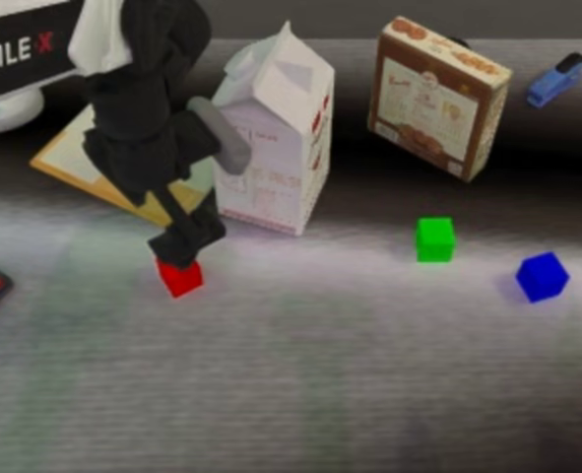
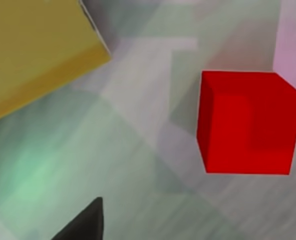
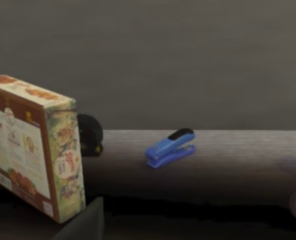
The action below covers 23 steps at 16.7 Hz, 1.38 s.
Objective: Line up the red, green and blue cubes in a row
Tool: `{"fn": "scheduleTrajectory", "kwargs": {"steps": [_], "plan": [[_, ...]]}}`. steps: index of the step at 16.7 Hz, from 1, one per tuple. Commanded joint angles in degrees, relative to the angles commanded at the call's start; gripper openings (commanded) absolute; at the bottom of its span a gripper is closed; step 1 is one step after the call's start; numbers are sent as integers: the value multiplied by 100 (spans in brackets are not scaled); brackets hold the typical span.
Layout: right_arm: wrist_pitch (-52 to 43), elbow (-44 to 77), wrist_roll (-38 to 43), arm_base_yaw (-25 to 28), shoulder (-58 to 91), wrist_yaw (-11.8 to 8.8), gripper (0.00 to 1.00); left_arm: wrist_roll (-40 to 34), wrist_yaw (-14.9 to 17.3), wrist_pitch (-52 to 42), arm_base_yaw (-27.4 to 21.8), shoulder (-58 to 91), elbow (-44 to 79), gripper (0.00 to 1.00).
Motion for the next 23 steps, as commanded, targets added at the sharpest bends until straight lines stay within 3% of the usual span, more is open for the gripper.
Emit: {"fn": "scheduleTrajectory", "kwargs": {"steps": [3, 9, 14, 23], "plan": [[0, 0, 0, 0, 0, 0, 100, 16, 1, 225, -16, 95, -162, 100], [0, 0, 0, 0, 0, 0, 100, 23, 6, 1579, -20, 623, -930, 100], [0, 0, 0, 0, 0, 0, 100, 25, 7, 1745, -21, 710, -1045, 100], [0, 0, 0, 0, 0, 0, 100, 25, 7, 1745, -21, 710, -1045, 32]]}}
